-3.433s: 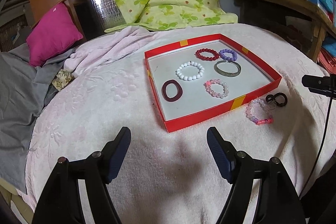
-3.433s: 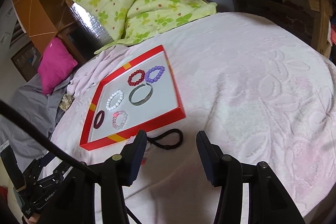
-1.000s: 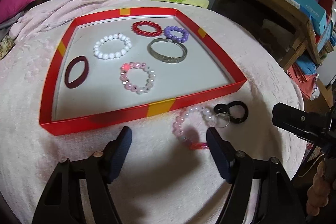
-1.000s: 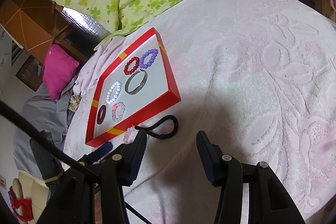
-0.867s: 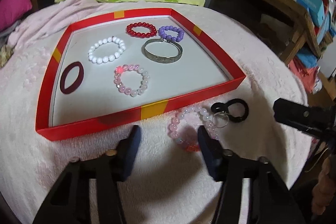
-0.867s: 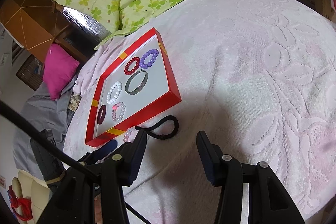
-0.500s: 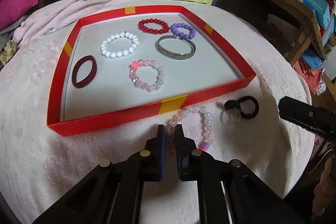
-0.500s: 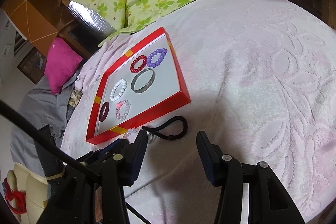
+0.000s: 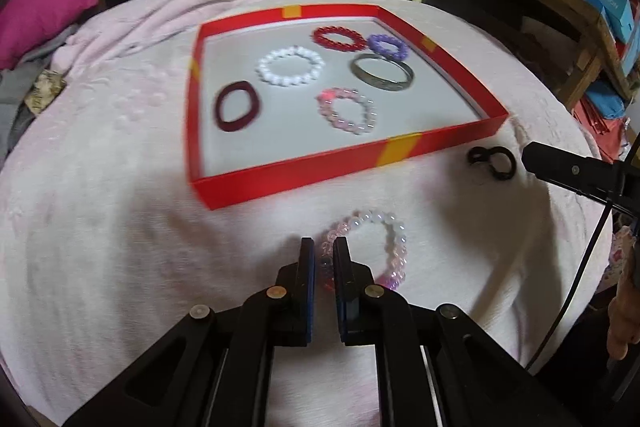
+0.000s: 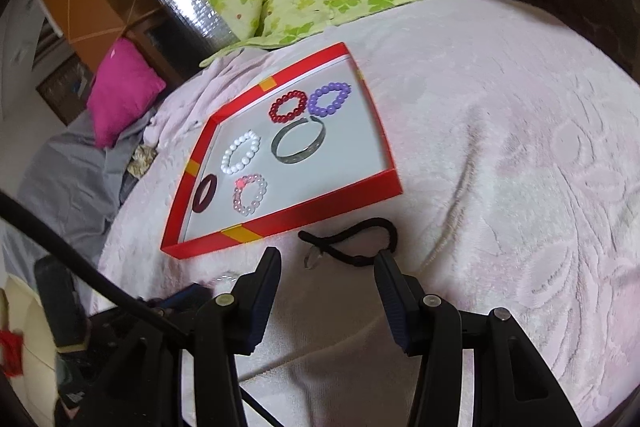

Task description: Organize jewelry

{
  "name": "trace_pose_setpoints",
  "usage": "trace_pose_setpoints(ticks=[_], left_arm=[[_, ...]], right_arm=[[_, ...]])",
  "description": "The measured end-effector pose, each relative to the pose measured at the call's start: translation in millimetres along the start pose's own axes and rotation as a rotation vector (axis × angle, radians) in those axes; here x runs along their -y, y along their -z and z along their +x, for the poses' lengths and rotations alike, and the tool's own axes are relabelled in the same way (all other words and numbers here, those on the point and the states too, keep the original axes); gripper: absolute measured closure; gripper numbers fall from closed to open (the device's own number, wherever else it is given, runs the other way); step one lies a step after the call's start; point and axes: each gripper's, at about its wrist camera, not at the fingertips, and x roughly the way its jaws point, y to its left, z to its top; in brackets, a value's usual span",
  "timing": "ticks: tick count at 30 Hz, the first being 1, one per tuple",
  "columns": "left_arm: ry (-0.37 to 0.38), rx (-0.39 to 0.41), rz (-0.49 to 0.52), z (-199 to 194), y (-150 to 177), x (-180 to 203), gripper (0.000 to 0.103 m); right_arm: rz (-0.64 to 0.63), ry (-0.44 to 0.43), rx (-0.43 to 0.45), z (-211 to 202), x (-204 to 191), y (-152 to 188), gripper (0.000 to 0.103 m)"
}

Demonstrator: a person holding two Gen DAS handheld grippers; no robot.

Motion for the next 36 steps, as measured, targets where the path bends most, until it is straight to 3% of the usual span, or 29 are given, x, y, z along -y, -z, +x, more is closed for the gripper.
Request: trace_pose_setpoints(ticks=[2,4,6,10,20,29,36], left_arm=[[-0.006,0.004,0.000,-4,1,-5,0.089],[-0.009,0.006,-0.008,-7,2,-11,0.069],[-0.015,0.016,-0.016,-12,2,-15,0.058],[-0.026,0.032,-0.019,-18,3,-22,0.049],[-0.032,0.027,-0.002,-23,9,-27,0.046],[-0.042,0.030,0.018,-24,11,-23,0.045],[-0.059,0.028,0.021,-23,11,-23,0.045]], right_arm=[[-0.027,0.014,0.005,1,-4,0,0.051],[-0.053,0.028,0.010,2,-10,1,0.051],[-0.075,0.034,0.009,6,-16,2,0.051],[-0.114,0.050,-0.002,14,-25,4,0.051],[-0.183,0.133,-0.031,39,-36,1,0.051],[-0.198,0.225,-0.037,47,-31,1,0.081],[-0.188,0.174,-0.001,33,-32,1,0.086]])
